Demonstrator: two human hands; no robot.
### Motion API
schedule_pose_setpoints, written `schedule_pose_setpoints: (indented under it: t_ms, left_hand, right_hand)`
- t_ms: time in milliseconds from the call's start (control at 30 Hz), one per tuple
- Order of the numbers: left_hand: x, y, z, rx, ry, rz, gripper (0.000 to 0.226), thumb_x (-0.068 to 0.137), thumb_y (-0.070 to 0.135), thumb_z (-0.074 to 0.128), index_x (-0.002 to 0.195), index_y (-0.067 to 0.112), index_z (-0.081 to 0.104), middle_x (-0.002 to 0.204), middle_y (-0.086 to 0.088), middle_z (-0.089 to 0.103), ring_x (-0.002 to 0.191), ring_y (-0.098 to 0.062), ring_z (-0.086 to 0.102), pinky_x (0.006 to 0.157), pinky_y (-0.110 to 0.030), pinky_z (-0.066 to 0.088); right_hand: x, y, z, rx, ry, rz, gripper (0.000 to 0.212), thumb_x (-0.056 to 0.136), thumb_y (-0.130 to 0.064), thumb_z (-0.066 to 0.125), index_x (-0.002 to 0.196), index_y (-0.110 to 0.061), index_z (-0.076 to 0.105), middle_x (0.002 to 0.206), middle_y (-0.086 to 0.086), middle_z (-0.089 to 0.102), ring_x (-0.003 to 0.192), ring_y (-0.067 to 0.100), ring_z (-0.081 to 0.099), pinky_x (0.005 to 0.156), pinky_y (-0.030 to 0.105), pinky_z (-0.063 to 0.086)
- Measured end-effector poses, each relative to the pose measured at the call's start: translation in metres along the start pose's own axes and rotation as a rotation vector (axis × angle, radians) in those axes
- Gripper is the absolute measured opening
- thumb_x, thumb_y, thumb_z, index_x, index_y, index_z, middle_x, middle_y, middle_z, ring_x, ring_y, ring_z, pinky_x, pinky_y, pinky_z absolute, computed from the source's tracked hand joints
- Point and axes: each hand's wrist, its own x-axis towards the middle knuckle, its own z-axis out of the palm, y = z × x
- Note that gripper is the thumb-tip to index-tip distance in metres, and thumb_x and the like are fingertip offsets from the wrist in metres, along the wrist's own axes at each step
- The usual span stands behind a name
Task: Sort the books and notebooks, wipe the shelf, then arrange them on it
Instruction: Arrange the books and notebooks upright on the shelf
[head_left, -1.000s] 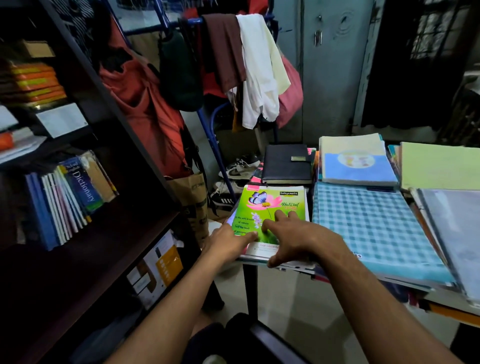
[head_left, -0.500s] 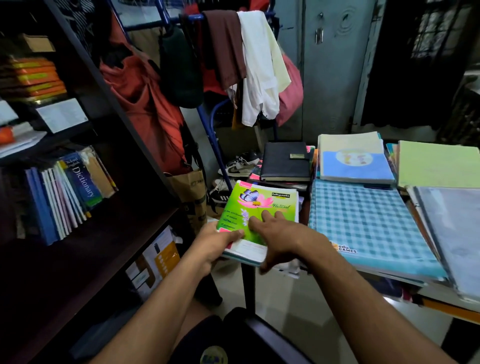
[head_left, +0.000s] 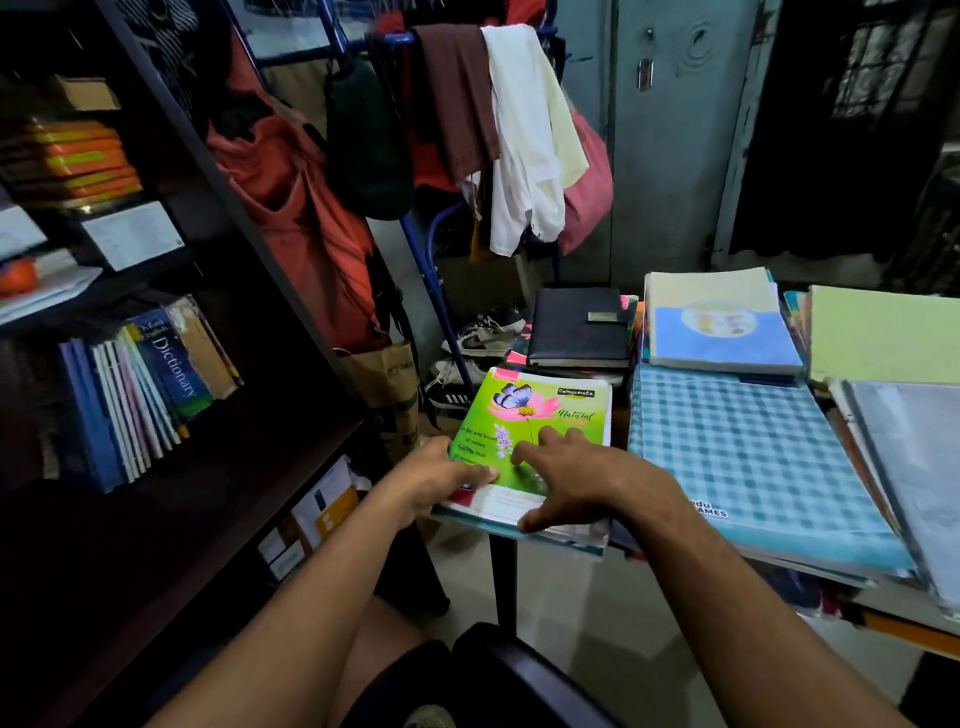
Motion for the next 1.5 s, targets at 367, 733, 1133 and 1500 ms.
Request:
schedule_pose_setpoints:
  t_ms: [367,733,1133,1500]
  left_hand:
    - [-0.027,-0.021,0.026,-0.488,-0.084,-0.040,0.062,0.074,0.003,0.086,0.127,0.019,0.058,0.109,-0.010,0.077,0.099,-0.029,0.075,0.086,-0.041,0.061]
    - [-0.110,-0.078,0.002,-0.790,0.198,-0.035,0.057,0.075,-0.013,0.077,0.125,0.003,0.055,0.101,-0.021,0.076,0.079,-0.034,0.076,0.063,-0.037,0.060]
    - [-0.204,-0.141,-0.178,-0.903,0.590,0.156,0.067,0.069,-0.003,0.080,0.127,0.017,0.054,0.110,-0.015,0.075,0.084,-0.029,0.075,0.068,-0.037,0.063]
    - [-0.249,-0.226,-0.228,-0.594,0.735,-0.056,0.056,0.080,0.002,0.081,0.124,0.016,0.048,0.108,-0.008,0.073,0.083,-0.017,0.072,0.065,-0.021,0.057]
  right_hand:
    - [-0.004,0.002,-0.006,-0.022,-0.073,-0.028,0.086,0.071,-0.051,0.086,0.142,-0.036,0.039,0.140,0.003,0.039,0.129,0.028,0.036,0.101,0.047,0.045]
    - [-0.011,-0.077,0.010,-0.022,0.013,-0.274,0.084,0.070,-0.049,0.087,0.137,-0.035,0.039,0.126,-0.004,0.038,0.119,0.021,0.038,0.085,0.036,0.041]
    - [0.037,-0.230,-0.006,0.097,0.222,-0.632,0.068,0.085,-0.055,0.070,0.143,-0.039,0.039,0.150,-0.005,0.030,0.139,0.024,0.032,0.114,0.047,0.035]
    - [0.067,-0.320,0.054,0.420,0.091,-0.555,0.081,0.079,-0.049,0.082,0.143,-0.014,0.046,0.135,0.000,0.033,0.120,0.010,0.048,0.093,0.008,0.031]
